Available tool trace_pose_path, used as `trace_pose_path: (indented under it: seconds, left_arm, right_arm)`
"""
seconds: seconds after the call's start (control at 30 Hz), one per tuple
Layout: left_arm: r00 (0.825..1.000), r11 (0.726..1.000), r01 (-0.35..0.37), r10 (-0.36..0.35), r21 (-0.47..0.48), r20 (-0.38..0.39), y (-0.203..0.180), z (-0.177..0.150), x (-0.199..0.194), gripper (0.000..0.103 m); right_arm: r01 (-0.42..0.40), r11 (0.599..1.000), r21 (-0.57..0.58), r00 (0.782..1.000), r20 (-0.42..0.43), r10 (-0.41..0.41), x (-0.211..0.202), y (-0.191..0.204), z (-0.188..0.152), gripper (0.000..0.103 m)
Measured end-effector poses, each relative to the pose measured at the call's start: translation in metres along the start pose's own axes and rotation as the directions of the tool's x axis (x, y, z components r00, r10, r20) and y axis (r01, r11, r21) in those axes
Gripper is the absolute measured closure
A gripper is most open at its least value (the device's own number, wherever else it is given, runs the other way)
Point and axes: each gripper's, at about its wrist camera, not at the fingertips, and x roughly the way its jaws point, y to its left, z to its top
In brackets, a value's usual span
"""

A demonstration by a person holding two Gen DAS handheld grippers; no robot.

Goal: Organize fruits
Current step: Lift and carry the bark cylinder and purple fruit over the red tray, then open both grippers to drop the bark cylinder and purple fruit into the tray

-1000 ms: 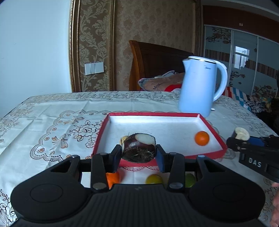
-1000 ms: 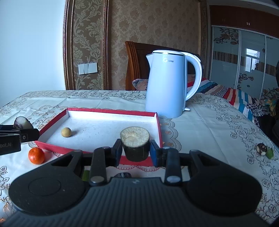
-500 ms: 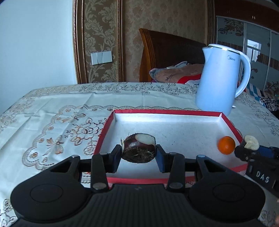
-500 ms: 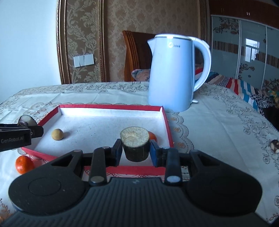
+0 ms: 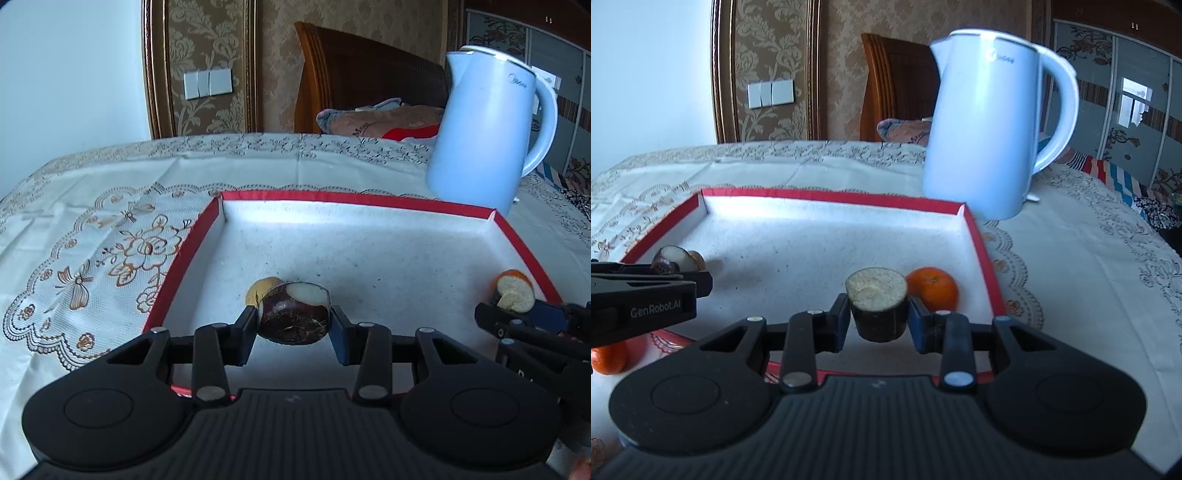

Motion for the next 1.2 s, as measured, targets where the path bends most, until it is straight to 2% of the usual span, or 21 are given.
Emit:
trace_pose_path:
  seconds: [0.23, 0.33, 0.5, 1.1, 1.2]
  left_arm:
    - [1.0, 1.0, -0.02, 0.02, -0.014, -0.011, 0.003, -0.001, 0.012, 0.063]
    - [1.0, 0.999, -0.03, 0.029, -0.027, -0.006, 0.006, 0.0, 0.015, 0.063]
    - [0.999, 0.999, -0.041, 0.041, -0.024, -0.001, 0.007, 0.004, 0.02, 0.063]
    - [0.998, 0.998, -0.058, 0.059, -0.011, 0.018, 0.006, 0.003, 0.023, 0.062]
    - [0.997, 0.998, -0.07, 0.07, -0.011, 0.02, 0.006, 0.002, 0.023, 0.056]
  right_arm:
    - [0.008, 1.0, -0.025, 1.0, 0.012, -0.007, 0.014, 0.011, 0.004, 0.071]
    - [-0.004, 1.0, -0.017, 1.0, -0.019, 0.003, 0.028, 0.013, 0.005, 0.072]
    - [0.004, 1.0, 0.011, 1.0, -0.026, -0.004, 0.035, 0.01, 0.009, 0.072]
    - [0.006, 0.999, 0.04, 1.0, -0.021, -0.005, 0.037, 0.007, 0.008, 0.072]
    - [0.006, 0.999, 0.039, 1.0, -0.02, -0.006, 0.037, 0.007, 0.008, 0.072]
